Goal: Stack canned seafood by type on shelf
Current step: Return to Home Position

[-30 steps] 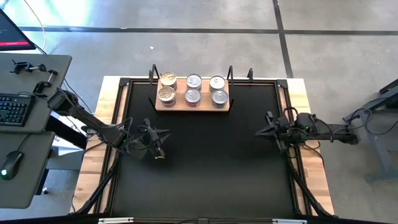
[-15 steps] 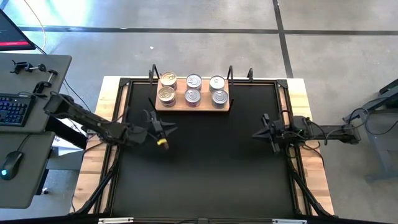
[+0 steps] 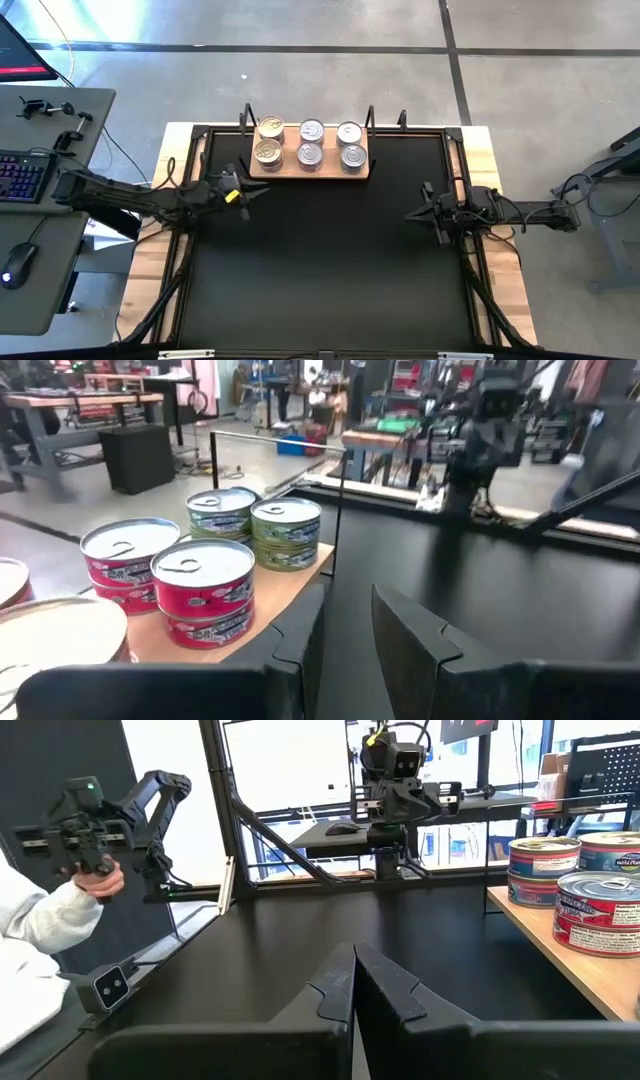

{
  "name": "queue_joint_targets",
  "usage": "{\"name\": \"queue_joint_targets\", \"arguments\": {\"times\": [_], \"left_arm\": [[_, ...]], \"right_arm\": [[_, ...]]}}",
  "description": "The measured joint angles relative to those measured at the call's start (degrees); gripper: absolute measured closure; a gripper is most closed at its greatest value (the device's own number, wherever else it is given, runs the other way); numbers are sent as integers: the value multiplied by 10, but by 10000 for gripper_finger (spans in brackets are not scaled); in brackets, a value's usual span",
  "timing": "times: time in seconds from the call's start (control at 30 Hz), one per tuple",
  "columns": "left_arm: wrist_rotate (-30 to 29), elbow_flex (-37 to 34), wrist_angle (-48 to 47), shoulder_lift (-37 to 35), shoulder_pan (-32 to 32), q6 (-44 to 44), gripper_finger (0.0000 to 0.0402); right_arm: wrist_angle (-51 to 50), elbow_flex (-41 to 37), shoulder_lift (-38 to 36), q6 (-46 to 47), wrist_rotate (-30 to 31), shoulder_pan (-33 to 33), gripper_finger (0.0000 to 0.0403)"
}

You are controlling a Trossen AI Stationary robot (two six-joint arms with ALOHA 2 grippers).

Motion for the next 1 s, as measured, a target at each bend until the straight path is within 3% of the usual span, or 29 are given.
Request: {"name": "queue_joint_targets", "arguments": {"times": [0.3,0.47,1.0], "left_arm": [[9,-73,-19,-140,1,-22,326],[36,-91,-45,-180,1,-23,326],[41,-107,-124,-302,1,-17,326]], "right_arm": [[0,0,0,0,0,0,403],[0,0,0,0,0,0,403],[0,0,0,0,0,0,403]]}}
